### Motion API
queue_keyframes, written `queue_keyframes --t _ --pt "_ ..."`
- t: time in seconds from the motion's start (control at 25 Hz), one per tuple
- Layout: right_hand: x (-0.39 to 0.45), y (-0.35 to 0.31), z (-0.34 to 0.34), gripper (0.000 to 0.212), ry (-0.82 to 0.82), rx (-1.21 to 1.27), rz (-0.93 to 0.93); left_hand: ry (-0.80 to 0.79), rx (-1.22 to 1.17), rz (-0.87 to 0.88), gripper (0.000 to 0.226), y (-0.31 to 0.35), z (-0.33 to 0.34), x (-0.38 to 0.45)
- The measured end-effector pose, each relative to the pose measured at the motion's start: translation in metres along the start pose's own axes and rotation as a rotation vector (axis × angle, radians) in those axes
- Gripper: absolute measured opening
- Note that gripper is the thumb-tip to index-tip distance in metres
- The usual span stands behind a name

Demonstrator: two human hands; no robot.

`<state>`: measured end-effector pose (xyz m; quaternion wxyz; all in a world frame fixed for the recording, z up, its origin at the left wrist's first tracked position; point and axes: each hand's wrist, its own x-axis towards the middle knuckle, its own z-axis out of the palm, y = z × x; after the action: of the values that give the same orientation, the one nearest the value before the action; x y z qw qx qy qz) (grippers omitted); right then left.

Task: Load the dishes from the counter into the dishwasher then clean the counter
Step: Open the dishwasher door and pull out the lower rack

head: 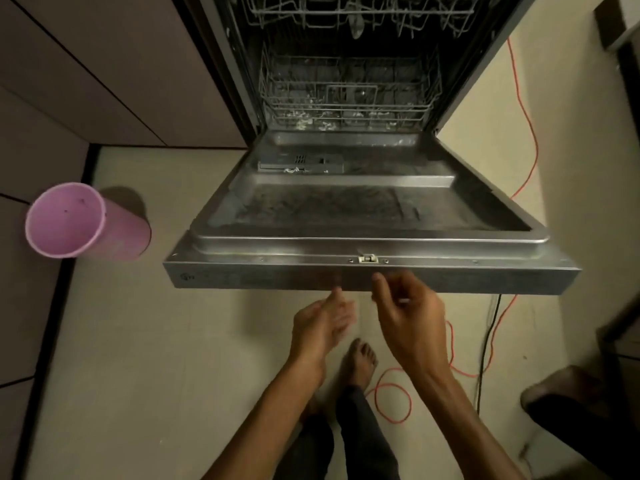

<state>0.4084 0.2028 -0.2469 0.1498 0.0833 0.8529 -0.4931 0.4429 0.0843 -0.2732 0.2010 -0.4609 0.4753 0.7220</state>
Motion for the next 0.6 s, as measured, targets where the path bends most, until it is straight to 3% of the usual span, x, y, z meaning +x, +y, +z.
queue_keyframes --t 0.04,0.12,0.2,0.24,0.4,0.6 --pt "0.008 -0.001 -0.002 0.007 0.049 -0.063 -0.077 0.032 0.17 0.093 0.015 0.004 0.0 -0.012" --pt "0.03 -0.003 0.0 0.02 0.136 -0.266 -0.205 0.085 0.411 0.475 0.008 0.026 0.0 -0.026" --pt "0.045 -0.005 0.008 0.028 0.189 -0.467 -0.312 0.14 0.614 0.862 0.009 0.057 0.0 -0.013" --pt "0.048 -0.005 0.012 0.028 0.189 -0.524 -0.368 0.169 0.744 0.969 0.014 0.069 -0.001 0.004" --pt "0.052 0.005 0.021 0.028 0.21 -0.626 -0.407 0.286 1.359 0.951 0.059 0.077 -0.009 0.062" --pt "0.052 0.024 0.028 0.041 0.025 -0.513 -0.306 0.301 1.42 0.932 0.062 0.048 -0.018 0.074"
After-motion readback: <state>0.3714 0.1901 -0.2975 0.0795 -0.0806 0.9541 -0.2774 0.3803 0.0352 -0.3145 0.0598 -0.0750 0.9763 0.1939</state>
